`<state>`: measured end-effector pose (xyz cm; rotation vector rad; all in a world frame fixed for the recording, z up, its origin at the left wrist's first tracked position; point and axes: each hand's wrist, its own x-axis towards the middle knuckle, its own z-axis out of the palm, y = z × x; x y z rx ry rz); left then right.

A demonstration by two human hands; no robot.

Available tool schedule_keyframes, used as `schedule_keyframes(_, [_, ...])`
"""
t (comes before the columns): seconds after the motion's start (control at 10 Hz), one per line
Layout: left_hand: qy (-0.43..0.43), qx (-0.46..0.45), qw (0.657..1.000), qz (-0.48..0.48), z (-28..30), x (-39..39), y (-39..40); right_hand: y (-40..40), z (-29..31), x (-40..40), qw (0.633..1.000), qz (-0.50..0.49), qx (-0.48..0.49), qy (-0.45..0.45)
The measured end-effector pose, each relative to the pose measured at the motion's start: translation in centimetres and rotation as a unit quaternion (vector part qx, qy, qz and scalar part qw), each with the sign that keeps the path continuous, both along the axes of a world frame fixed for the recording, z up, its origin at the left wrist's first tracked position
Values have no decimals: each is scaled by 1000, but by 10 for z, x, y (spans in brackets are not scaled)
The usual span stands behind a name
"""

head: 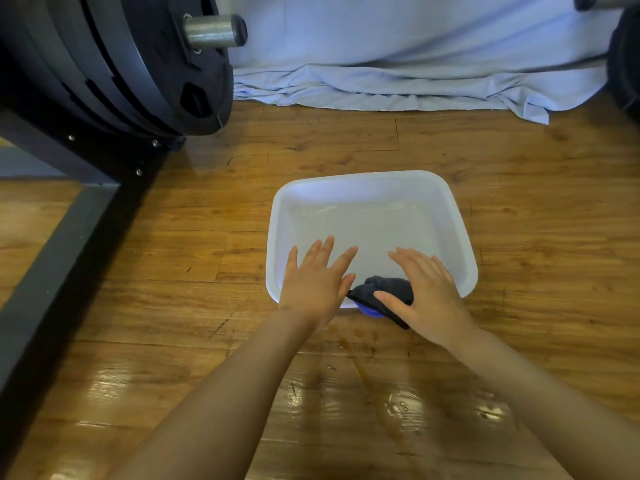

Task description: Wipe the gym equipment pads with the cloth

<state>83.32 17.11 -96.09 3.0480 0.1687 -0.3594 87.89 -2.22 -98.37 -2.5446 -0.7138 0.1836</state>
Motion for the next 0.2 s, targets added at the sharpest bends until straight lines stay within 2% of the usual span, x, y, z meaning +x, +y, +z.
schedule_keyframes(0.2, [25,-15,998,-50,78,-18,-13,-3,76,-18,999,-17,-47,12])
